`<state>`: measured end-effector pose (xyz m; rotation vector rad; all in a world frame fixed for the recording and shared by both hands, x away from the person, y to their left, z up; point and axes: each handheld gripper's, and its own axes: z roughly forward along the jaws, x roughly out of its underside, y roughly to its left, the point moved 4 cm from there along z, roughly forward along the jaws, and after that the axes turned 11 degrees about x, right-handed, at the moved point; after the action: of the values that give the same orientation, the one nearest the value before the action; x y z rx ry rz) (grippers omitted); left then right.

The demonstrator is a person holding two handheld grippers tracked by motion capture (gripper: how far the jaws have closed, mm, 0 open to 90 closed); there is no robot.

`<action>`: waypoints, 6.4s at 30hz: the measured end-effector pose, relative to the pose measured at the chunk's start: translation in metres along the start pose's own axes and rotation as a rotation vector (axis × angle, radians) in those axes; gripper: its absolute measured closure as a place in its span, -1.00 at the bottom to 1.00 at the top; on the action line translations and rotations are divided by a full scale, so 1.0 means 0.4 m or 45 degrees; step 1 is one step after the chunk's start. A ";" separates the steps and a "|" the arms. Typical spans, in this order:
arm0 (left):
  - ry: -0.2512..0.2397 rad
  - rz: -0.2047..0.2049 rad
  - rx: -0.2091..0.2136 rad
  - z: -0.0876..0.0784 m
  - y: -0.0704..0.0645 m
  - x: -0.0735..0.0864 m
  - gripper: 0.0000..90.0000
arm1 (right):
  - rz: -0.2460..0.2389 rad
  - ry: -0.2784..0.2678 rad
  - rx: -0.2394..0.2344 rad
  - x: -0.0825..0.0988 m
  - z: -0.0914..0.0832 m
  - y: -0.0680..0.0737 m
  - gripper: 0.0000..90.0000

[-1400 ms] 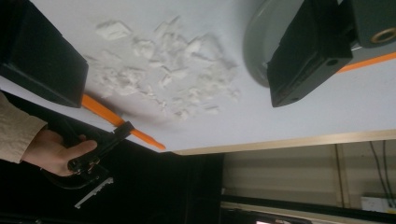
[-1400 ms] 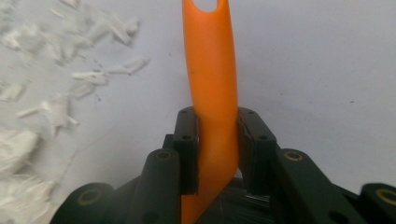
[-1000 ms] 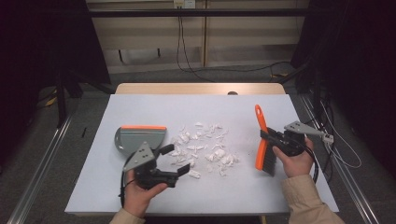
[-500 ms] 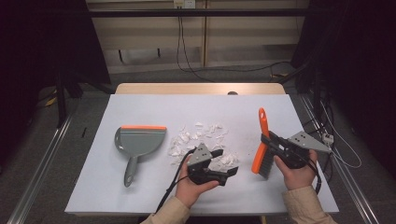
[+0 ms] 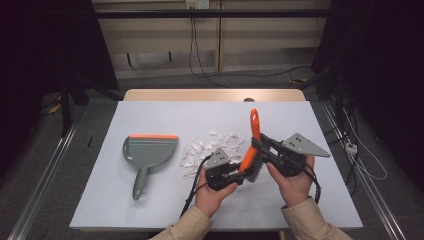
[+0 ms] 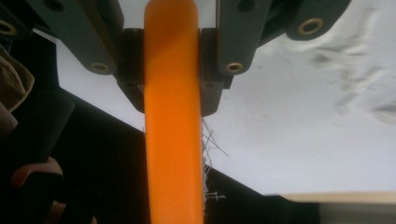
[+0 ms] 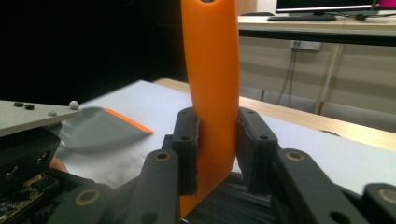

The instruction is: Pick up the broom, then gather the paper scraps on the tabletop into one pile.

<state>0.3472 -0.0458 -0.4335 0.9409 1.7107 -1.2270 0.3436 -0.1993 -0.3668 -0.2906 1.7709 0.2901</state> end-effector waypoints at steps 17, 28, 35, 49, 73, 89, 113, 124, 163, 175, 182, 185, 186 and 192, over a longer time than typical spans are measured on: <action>-0.101 0.116 -0.376 -0.102 0.044 -0.048 0.56 | 0.260 0.126 0.070 0.018 0.117 0.167 -0.31; -0.069 0.307 -0.482 -0.089 0.021 -0.048 0.44 | 0.515 0.189 -0.016 0.035 0.140 0.156 0.14; -0.056 0.314 -0.514 -0.071 0.027 -0.047 0.18 | 0.606 0.237 -0.111 0.042 0.141 0.128 0.53; -0.095 0.240 -0.389 -0.163 0.042 -0.060 -0.33 | 0.463 0.241 0.026 0.007 0.100 -0.038 0.54; -0.138 0.198 -0.450 -0.424 0.138 -0.036 -0.68 | 0.334 0.789 0.156 0.078 0.050 -0.176 0.54; -0.163 0.181 -0.500 -0.483 0.178 -0.034 -0.70 | 0.107 0.770 0.270 0.144 0.108 -0.169 0.55; -0.164 0.170 -0.560 -0.557 0.198 -0.021 -0.77 | 0.003 0.897 0.317 0.155 0.105 -0.144 0.58; -0.176 0.175 -0.546 -0.570 0.193 -0.022 -0.79 | -0.071 0.779 0.386 0.164 0.123 -0.083 0.59; -0.157 0.151 -0.530 -0.591 0.209 -0.003 -0.86 | -0.084 0.533 0.093 0.086 0.193 -0.004 0.59; -0.157 0.139 -0.533 -0.594 0.214 0.001 -0.86 | -0.104 0.498 0.039 0.076 0.269 -0.079 0.59; -0.149 0.130 -0.534 -0.595 0.219 0.006 -0.86 | -0.165 0.495 0.011 0.061 0.338 -0.115 0.59; -0.149 0.122 -0.539 -0.597 0.223 0.008 -0.86 | -0.201 0.495 0.008 0.057 0.367 -0.127 0.59; -0.154 0.113 -0.543 -0.596 0.225 0.008 -0.86 | -0.210 0.492 0.007 0.057 0.376 -0.130 0.59; -0.157 0.109 -0.546 -0.598 0.229 0.009 -0.86 | -0.230 0.497 0.001 0.078 0.431 -0.140 0.59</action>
<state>0.3835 0.2076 -0.4220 0.6575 1.7215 -0.7981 0.5138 -0.1930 -0.4359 -0.5313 2.1104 0.1063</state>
